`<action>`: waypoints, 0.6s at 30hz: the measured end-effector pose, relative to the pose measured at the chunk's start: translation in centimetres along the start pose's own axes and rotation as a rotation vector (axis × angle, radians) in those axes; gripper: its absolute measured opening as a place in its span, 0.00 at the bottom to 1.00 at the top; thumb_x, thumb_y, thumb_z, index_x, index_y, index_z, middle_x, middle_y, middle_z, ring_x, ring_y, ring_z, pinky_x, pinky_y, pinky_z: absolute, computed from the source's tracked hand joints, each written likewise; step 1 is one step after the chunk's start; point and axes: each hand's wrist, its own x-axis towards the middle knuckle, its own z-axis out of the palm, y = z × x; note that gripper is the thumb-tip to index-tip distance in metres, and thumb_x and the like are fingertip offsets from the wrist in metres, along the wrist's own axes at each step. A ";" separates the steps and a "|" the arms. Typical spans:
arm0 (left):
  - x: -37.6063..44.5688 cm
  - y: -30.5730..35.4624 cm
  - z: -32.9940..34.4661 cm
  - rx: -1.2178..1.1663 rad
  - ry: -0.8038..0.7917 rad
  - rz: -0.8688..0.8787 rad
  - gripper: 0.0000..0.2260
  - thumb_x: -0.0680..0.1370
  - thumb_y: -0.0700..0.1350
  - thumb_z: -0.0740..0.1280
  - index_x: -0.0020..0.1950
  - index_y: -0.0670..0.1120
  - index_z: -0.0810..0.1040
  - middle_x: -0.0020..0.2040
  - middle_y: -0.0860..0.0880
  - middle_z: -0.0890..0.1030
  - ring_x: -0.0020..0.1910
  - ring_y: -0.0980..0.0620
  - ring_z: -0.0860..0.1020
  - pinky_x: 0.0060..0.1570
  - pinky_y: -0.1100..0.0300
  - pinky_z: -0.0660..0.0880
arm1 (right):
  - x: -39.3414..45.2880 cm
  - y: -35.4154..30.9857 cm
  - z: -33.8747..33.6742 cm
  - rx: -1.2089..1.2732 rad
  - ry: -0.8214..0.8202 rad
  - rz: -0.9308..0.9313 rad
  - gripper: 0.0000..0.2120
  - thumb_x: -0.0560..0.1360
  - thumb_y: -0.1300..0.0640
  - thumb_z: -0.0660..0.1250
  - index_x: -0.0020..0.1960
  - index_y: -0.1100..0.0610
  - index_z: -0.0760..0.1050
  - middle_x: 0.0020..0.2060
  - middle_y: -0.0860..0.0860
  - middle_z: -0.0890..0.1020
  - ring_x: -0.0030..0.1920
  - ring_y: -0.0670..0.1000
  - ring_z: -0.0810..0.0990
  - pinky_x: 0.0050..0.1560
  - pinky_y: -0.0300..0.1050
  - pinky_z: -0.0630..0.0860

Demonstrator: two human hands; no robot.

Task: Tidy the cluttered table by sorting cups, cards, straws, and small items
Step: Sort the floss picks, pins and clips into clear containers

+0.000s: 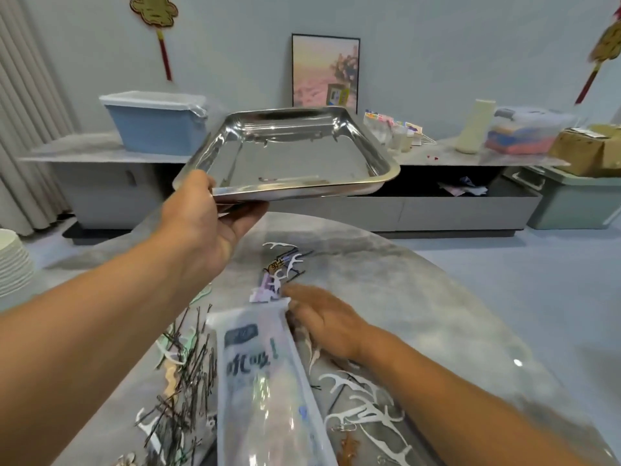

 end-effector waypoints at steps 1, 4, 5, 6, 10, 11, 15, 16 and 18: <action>0.1 0.5 0.0 0.008 -0.006 0.003 0.07 0.83 0.39 0.57 0.58 0.38 0.71 0.59 0.35 0.80 0.51 0.39 0.84 0.46 0.41 0.83 | -0.2 -0.7 0.7 0.032 -0.030 -0.011 0.22 0.85 0.44 0.48 0.74 0.46 0.71 0.73 0.44 0.73 0.72 0.46 0.69 0.73 0.46 0.66; 0.4 1.6 0.3 0.016 -0.013 0.000 0.07 0.83 0.38 0.57 0.57 0.38 0.72 0.59 0.35 0.80 0.50 0.39 0.84 0.46 0.41 0.83 | -0.9 -0.7 0.4 0.285 0.066 0.099 0.21 0.86 0.46 0.50 0.75 0.44 0.72 0.72 0.38 0.73 0.70 0.37 0.69 0.66 0.26 0.63; 0.7 2.0 0.2 0.013 -0.016 0.001 0.08 0.82 0.38 0.57 0.58 0.37 0.72 0.58 0.35 0.80 0.50 0.39 0.84 0.45 0.41 0.83 | -0.5 -0.3 -0.2 0.343 0.155 0.144 0.21 0.86 0.45 0.49 0.73 0.43 0.73 0.70 0.38 0.74 0.69 0.37 0.71 0.62 0.24 0.63; 0.9 2.2 0.2 0.008 -0.021 -0.001 0.08 0.82 0.38 0.57 0.58 0.37 0.72 0.58 0.35 0.80 0.50 0.39 0.84 0.45 0.41 0.83 | 0.0 0.5 -0.8 0.364 0.245 0.182 0.22 0.85 0.42 0.49 0.73 0.44 0.73 0.70 0.39 0.75 0.69 0.39 0.71 0.63 0.26 0.64; 2.0 2.8 0.1 -0.018 -0.067 0.004 0.07 0.82 0.37 0.57 0.56 0.37 0.72 0.52 0.36 0.80 0.47 0.39 0.84 0.43 0.41 0.83 | 4.9 3.8 -2.7 0.280 0.351 0.278 0.27 0.85 0.41 0.49 0.80 0.52 0.63 0.78 0.46 0.66 0.78 0.46 0.61 0.75 0.38 0.53; 2.3 2.8 0.1 -0.023 -0.075 0.005 0.08 0.82 0.37 0.57 0.57 0.37 0.73 0.52 0.36 0.81 0.46 0.39 0.84 0.43 0.41 0.83 | 6.3 4.3 -2.9 0.258 0.337 0.299 0.27 0.86 0.42 0.50 0.81 0.53 0.61 0.78 0.46 0.64 0.79 0.46 0.59 0.77 0.39 0.51; 3.9 2.8 -0.6 -0.039 -0.122 -0.020 0.12 0.81 0.37 0.57 0.64 0.37 0.72 0.56 0.33 0.81 0.48 0.37 0.84 0.42 0.41 0.83 | 11.9 5.2 -2.2 0.089 0.254 0.336 0.28 0.85 0.41 0.50 0.81 0.52 0.60 0.80 0.48 0.63 0.80 0.51 0.58 0.80 0.49 0.52; 4.2 2.7 -0.8 -0.039 -0.135 -0.026 0.12 0.81 0.37 0.57 0.64 0.37 0.71 0.56 0.33 0.81 0.48 0.37 0.84 0.42 0.41 0.83 | 13.1 5.4 -1.9 0.039 0.225 0.325 0.28 0.85 0.41 0.50 0.81 0.52 0.61 0.80 0.48 0.63 0.80 0.52 0.59 0.80 0.50 0.52; 4.9 2.6 -1.1 -0.033 -0.156 -0.035 0.12 0.81 0.37 0.56 0.63 0.37 0.72 0.56 0.33 0.81 0.49 0.37 0.84 0.42 0.41 0.83 | 14.7 5.1 -1.5 -0.057 0.154 0.289 0.25 0.86 0.44 0.50 0.80 0.51 0.62 0.80 0.49 0.63 0.80 0.53 0.59 0.79 0.48 0.53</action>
